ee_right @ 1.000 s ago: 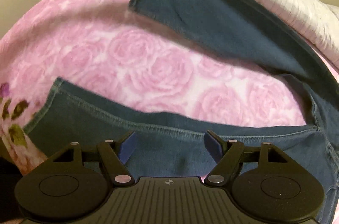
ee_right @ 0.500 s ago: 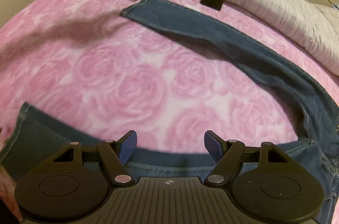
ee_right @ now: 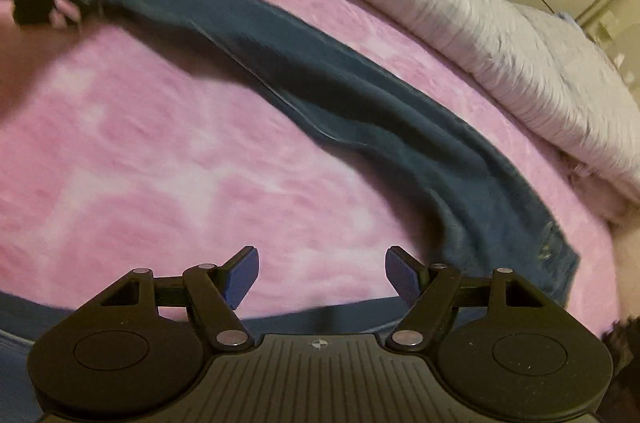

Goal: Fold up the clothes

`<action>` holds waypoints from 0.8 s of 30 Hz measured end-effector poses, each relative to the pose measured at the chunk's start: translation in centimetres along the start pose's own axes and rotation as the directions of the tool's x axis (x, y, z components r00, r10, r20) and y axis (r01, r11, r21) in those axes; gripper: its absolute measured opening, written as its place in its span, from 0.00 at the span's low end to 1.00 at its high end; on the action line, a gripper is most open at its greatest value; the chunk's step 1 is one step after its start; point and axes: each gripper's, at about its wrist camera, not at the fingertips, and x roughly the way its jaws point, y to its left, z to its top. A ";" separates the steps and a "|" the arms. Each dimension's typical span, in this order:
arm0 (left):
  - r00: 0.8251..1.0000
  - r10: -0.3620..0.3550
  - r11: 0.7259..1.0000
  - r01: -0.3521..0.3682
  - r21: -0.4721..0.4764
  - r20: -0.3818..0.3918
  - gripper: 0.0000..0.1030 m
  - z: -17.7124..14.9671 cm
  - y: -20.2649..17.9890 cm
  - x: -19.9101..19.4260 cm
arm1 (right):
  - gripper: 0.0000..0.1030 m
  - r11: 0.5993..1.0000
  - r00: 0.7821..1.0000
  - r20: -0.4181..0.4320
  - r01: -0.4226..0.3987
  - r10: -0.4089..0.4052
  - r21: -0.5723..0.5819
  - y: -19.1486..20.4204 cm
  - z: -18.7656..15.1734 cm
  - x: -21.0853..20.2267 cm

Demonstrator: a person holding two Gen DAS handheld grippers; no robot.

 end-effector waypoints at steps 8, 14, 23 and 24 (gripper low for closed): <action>0.998 -0.058 0.995 0.056 -0.081 -0.021 0.03 0.2 4.1 -1.7 | 0.71 0.969 0.994 0.087 0.090 -0.071 -0.231 -3.5 -0.3 5.2; 0.997 -0.061 0.996 0.058 -0.070 -0.044 0.03 0.1 4.3 -1.3 | 0.71 0.887 0.990 0.130 0.108 -0.055 -0.449 -2.6 0.3 9.8; 0.994 -0.098 0.995 0.099 0.013 -0.055 0.02 -0.2 3.0 -3.4 | 0.02 0.883 0.992 0.127 0.034 0.029 -0.469 -5.1 -3.0 6.2; 0.992 -0.116 0.993 0.118 0.030 -0.052 0.03 -0.3 2.3 -4.1 | 0.02 0.881 0.991 0.125 0.025 0.039 -0.472 -5.4 -3.9 5.2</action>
